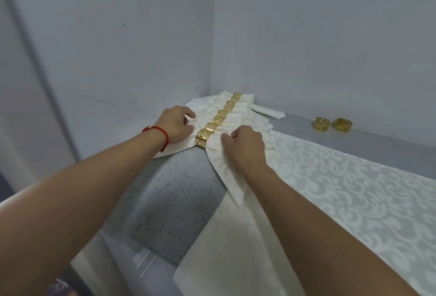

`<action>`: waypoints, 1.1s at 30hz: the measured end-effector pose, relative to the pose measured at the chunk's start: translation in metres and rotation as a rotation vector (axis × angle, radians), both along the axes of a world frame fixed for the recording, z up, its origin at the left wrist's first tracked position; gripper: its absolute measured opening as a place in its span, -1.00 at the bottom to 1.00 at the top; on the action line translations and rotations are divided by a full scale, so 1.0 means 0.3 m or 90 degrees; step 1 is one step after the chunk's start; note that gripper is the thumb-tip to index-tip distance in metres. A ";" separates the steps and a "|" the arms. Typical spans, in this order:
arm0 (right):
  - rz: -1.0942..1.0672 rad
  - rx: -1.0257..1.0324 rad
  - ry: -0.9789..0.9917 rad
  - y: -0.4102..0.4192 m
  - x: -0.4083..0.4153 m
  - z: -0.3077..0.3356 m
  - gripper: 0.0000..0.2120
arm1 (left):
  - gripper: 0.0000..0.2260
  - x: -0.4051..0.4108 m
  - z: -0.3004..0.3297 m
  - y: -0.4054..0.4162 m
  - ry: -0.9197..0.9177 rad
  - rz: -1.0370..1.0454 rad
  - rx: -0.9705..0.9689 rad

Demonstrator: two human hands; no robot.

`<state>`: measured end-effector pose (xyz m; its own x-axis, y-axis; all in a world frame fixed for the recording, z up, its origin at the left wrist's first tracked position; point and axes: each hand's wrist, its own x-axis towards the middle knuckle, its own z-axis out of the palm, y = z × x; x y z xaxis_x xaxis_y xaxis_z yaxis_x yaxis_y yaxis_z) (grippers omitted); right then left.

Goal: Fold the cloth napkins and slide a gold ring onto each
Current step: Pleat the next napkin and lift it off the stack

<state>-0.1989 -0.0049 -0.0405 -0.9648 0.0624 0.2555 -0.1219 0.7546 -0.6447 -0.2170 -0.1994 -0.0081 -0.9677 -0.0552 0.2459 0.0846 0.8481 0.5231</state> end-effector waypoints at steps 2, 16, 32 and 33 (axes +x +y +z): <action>-0.012 0.031 0.022 0.074 0.029 0.024 -0.78 | -0.70 0.019 -0.007 0.010 0.048 0.029 -0.015; -0.434 0.268 -0.147 1.282 0.250 0.018 -0.77 | -0.76 0.306 -0.082 0.784 0.092 -0.193 -0.182; -0.407 0.195 -0.076 1.449 0.345 0.068 -0.78 | -0.86 0.329 -0.141 0.951 0.120 -0.138 -0.240; -0.411 0.208 -0.094 1.479 0.372 0.083 -0.74 | -0.87 0.331 -0.133 0.975 0.140 -0.150 -0.257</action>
